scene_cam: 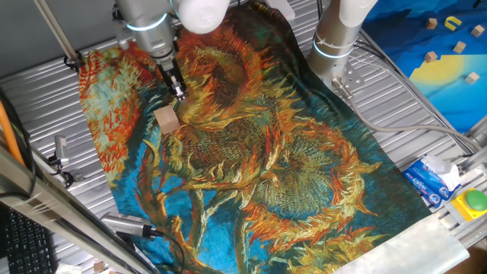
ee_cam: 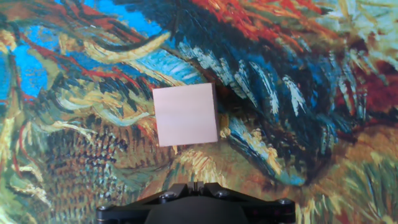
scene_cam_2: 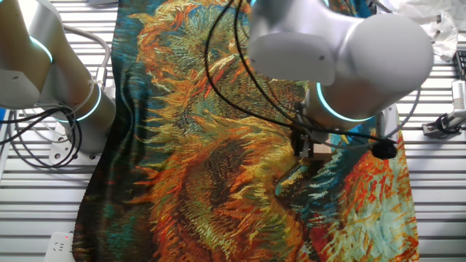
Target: Approach and touch the side of the small block
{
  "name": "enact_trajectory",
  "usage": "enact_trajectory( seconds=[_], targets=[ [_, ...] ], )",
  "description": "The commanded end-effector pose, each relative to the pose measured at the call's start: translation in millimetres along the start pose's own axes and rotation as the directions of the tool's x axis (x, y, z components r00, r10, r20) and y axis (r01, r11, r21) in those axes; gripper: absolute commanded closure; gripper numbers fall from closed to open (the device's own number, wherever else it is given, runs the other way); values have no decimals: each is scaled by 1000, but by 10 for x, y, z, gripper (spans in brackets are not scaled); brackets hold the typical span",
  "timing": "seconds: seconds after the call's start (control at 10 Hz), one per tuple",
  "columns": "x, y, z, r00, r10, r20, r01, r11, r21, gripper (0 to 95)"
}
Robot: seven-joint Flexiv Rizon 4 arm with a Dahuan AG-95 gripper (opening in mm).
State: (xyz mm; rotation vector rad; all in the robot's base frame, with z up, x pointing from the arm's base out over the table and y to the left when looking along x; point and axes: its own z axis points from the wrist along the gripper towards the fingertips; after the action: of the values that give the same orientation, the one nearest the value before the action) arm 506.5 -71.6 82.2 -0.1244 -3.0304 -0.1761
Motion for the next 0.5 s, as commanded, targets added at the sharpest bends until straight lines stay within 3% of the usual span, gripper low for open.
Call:
enact_trajectory(
  seconds=[0.1, 0.5],
  targets=[
    [42, 9, -29, 1000, -8, 8, 8, 1000, 3, 950],
    [47, 20, -34, 1000, -6, 5, 6, 1000, 5, 950]
  ],
)
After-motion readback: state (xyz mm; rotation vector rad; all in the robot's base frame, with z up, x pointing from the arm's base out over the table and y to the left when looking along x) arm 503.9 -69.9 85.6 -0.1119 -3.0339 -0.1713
